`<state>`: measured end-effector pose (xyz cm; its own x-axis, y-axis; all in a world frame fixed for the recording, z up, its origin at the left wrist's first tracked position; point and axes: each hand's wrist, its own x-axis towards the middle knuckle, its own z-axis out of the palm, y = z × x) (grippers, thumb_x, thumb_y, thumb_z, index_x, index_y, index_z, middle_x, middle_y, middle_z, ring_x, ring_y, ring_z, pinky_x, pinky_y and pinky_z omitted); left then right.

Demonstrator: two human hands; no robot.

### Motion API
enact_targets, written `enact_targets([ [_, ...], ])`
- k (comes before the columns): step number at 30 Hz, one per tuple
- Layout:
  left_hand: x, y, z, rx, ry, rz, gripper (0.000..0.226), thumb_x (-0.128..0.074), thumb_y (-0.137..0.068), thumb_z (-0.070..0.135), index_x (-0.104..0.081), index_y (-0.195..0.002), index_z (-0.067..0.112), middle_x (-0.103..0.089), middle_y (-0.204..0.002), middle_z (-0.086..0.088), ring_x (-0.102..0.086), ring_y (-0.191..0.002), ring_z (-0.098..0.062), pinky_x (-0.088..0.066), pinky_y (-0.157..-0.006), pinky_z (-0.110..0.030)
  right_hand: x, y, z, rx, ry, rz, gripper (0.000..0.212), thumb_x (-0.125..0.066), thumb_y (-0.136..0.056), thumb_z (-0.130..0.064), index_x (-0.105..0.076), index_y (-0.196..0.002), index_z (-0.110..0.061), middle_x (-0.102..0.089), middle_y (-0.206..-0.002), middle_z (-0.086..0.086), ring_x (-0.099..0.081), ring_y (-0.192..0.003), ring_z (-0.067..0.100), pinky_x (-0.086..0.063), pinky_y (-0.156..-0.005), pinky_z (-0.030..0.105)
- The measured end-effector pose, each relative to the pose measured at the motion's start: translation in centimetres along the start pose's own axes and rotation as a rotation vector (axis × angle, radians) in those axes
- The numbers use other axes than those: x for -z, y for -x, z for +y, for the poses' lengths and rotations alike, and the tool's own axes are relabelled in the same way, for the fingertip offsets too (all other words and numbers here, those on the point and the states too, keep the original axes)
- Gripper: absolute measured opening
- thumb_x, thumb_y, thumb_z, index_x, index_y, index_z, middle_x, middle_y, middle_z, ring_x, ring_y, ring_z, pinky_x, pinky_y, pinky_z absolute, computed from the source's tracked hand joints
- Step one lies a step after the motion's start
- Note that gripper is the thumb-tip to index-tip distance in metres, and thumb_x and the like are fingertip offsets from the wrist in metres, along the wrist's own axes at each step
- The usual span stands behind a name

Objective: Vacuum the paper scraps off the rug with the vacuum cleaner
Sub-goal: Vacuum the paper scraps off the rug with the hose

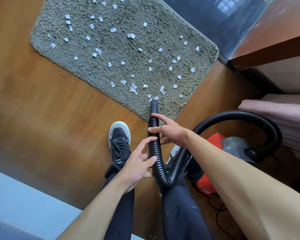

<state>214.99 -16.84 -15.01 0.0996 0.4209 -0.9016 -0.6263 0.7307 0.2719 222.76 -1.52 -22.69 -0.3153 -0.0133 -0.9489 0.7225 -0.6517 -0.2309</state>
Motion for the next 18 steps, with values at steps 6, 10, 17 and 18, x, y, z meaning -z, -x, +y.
enact_targets([
  [6,1.7,-0.2,0.4,0.031,0.077,-0.031,0.053,-0.055,-0.097,-0.001,-0.052,-0.129,0.040,-0.067,-0.104,-0.017,-0.067,-0.095,-0.025,-0.052,-0.090,-0.062,-1.1,-1.3,-0.7,-0.010,0.039,-0.005,0.068,-0.073,-0.085,-0.010,-0.044,-0.142,-0.036,-0.068,-0.114,0.009,-0.063,-0.062,0.014,-0.059,-0.065,0.037],
  [10,2.2,-0.5,0.7,0.023,0.073,-0.023,0.053,-0.054,-0.097,-0.002,-0.053,-0.127,0.041,-0.065,-0.106,-0.021,-0.064,-0.100,-0.028,-0.053,-0.089,-0.061,-1.7,-1.8,-1.1,-0.001,0.038,0.006,0.070,-0.073,-0.086,-0.011,-0.041,-0.144,-0.036,-0.066,-0.119,0.013,-0.065,-0.068,0.017,-0.060,-0.065,0.038],
  [17,2.4,-1.1,1.3,0.037,0.077,-0.027,0.051,-0.051,-0.098,-0.002,-0.055,-0.123,0.042,-0.062,-0.109,-0.024,-0.062,-0.102,-0.029,-0.054,-0.088,-0.059,-2.0,-2.3,-1.7,0.004,0.051,0.032,0.073,-0.072,-0.087,-0.011,-0.038,-0.147,-0.038,-0.065,-0.120,0.010,-0.068,-0.075,0.019,-0.061,-0.067,0.041],
  [18,2.3,-1.1,1.4,0.041,0.078,-0.034,0.051,-0.051,-0.098,-0.002,-0.055,-0.123,0.042,-0.061,-0.111,-0.025,-0.062,-0.102,-0.028,-0.054,-0.089,-0.059,-2.0,-2.3,-1.7,0.000,0.049,0.031,0.073,-0.071,-0.087,-0.011,-0.038,-0.146,-0.038,-0.065,-0.120,0.010,-0.068,-0.077,0.020,-0.062,-0.070,0.043],
])
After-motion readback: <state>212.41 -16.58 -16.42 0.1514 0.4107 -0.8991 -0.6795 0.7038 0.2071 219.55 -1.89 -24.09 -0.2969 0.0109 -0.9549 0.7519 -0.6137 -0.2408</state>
